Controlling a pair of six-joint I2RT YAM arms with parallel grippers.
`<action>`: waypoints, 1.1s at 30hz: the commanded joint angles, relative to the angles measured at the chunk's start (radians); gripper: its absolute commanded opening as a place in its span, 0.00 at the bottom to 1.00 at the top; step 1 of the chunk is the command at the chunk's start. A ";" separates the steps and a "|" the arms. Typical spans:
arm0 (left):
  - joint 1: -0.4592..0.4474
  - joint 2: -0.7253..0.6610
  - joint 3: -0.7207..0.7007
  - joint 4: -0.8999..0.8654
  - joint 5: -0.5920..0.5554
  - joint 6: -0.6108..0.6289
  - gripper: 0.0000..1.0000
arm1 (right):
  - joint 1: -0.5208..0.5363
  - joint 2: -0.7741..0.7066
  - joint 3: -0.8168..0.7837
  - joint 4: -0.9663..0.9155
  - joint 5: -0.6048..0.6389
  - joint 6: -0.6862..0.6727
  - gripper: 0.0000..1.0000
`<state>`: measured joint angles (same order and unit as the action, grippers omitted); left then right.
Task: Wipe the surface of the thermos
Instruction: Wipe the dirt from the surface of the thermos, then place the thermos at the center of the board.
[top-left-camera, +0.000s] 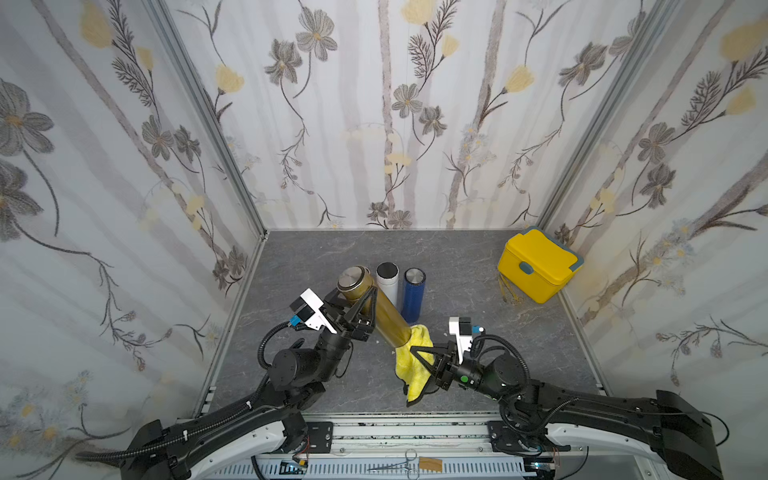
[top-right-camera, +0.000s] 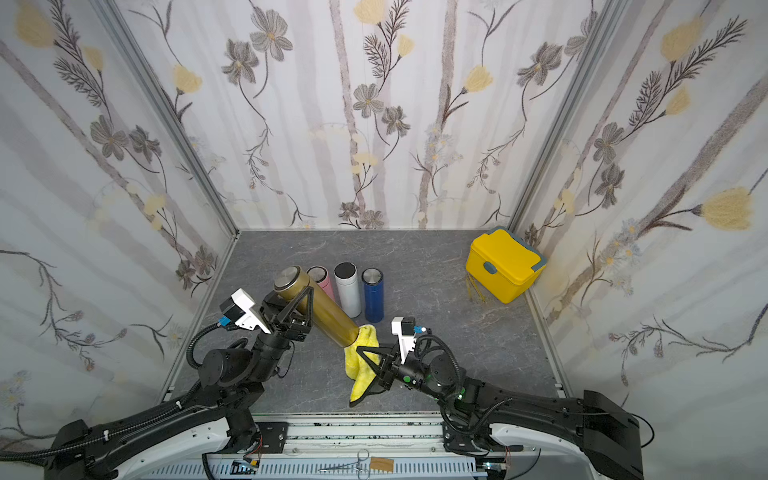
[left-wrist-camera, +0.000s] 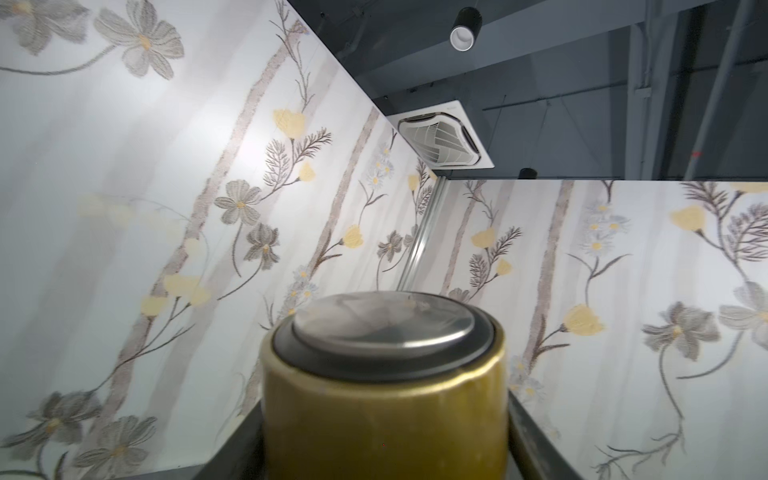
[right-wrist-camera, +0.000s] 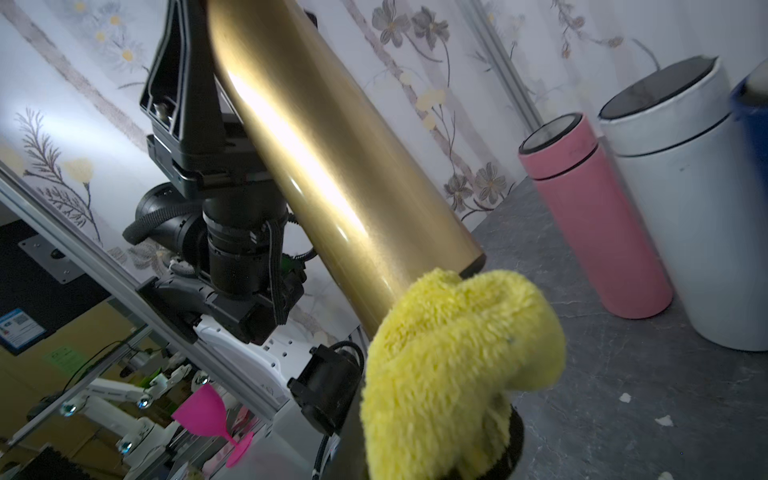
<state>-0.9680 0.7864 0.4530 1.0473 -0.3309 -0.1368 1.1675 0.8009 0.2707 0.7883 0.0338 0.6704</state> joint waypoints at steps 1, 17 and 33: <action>0.010 0.012 0.048 -0.189 -0.211 0.148 0.00 | -0.010 -0.119 0.048 -0.217 0.238 -0.055 0.00; 0.388 -0.058 -0.178 -0.036 -0.279 0.411 0.00 | -0.451 -0.137 0.120 -0.504 0.684 -0.302 0.00; 0.751 0.876 0.022 0.700 0.052 0.485 0.00 | -0.625 0.292 0.000 -0.063 0.638 -0.437 0.00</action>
<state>-0.2337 1.5616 0.4351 1.4483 -0.3378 0.2916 0.5484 1.0401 0.2710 0.5858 0.6643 0.2508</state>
